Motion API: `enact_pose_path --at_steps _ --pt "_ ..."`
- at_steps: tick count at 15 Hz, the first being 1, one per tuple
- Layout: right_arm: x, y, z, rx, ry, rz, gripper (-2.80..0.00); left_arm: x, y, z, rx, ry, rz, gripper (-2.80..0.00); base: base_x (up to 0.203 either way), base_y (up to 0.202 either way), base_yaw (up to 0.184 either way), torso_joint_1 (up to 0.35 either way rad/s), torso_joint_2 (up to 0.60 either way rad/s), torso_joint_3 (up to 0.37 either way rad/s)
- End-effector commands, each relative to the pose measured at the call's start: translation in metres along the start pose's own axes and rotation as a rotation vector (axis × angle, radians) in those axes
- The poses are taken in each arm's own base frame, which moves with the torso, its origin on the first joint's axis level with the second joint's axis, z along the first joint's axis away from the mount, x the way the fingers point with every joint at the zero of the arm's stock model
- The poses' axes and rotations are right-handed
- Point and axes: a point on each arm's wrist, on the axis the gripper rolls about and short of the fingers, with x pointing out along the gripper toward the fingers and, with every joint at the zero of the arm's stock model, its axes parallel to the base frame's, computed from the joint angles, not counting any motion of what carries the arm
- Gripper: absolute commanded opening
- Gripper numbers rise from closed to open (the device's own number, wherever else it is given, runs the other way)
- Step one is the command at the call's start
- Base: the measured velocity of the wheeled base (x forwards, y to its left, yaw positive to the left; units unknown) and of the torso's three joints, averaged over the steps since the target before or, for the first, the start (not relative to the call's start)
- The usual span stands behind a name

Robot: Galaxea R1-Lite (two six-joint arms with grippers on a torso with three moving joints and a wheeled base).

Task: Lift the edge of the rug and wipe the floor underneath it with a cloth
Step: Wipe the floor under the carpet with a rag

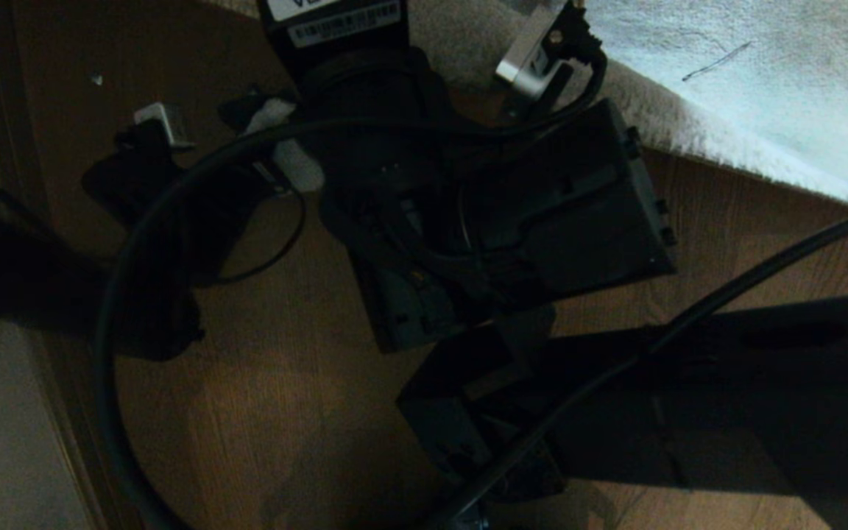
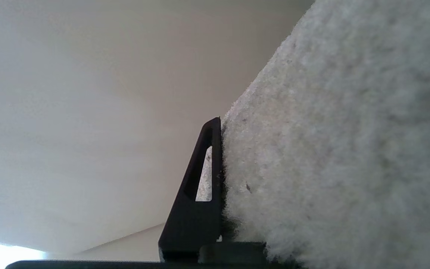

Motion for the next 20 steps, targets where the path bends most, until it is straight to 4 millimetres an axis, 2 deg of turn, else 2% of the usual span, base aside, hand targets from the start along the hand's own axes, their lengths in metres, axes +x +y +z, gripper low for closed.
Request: enact_pose_path --at_steps 1,5,8,15,20 --pt "-0.001 0.006 0.001 0.027 -0.030 0.029 -2.80 -0.025 -0.008 0.031 0.013 -0.032 -0.011 -2.80 0.000 0.000 0.000 0.000 0.00 0.000" --pt "-0.003 0.009 -0.002 0.036 -0.021 0.031 -2.80 -0.073 -0.007 0.042 0.033 0.037 0.018 -2.80 0.000 0.000 0.000 0.000 0.00 0.000" --pt "-0.006 0.012 -0.006 0.046 -0.013 0.032 -2.80 -0.108 -0.002 0.038 0.050 0.117 0.050 -2.80 0.000 0.000 0.000 0.000 0.00 0.000" --pt "-0.007 0.010 -0.008 0.049 -0.004 0.034 -2.80 -0.168 0.007 0.026 0.117 0.244 0.083 -2.80 0.000 0.000 0.000 0.000 0.00 0.000" --pt "-0.007 0.009 -0.009 0.048 -0.002 0.032 -2.80 -0.224 0.008 0.030 0.132 0.305 0.098 -2.80 0.000 0.000 0.000 0.000 0.00 0.000"
